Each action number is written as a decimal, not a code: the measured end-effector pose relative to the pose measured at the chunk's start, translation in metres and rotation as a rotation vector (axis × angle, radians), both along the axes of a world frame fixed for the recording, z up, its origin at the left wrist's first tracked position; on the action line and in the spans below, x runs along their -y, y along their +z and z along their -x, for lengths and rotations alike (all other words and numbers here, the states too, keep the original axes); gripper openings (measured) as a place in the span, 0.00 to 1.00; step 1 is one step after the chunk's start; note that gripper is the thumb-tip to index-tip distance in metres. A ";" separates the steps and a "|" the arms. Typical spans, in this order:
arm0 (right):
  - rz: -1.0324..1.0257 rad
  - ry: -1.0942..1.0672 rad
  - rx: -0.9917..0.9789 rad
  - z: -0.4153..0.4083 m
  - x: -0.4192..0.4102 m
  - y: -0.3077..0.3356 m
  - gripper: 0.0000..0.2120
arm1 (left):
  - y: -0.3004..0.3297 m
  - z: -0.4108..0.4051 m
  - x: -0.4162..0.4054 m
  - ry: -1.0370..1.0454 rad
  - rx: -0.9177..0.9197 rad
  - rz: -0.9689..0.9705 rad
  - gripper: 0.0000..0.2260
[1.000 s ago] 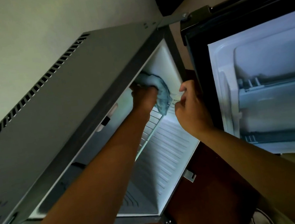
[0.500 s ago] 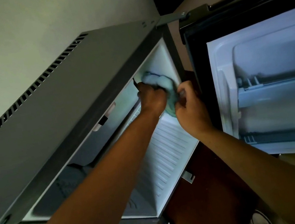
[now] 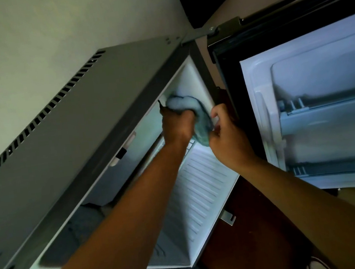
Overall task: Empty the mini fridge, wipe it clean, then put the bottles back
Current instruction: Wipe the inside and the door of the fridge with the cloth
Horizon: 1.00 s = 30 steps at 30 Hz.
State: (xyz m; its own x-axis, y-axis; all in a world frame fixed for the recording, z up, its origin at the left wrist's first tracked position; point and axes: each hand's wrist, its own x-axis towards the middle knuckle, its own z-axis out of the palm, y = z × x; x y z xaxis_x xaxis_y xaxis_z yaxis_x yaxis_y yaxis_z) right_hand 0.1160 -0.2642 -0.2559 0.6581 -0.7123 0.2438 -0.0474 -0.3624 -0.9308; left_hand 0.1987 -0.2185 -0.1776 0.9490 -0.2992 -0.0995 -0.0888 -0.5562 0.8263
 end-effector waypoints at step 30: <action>-0.036 -0.033 -0.027 0.003 -0.006 0.004 0.14 | -0.043 0.009 -0.013 -0.091 0.186 0.103 0.11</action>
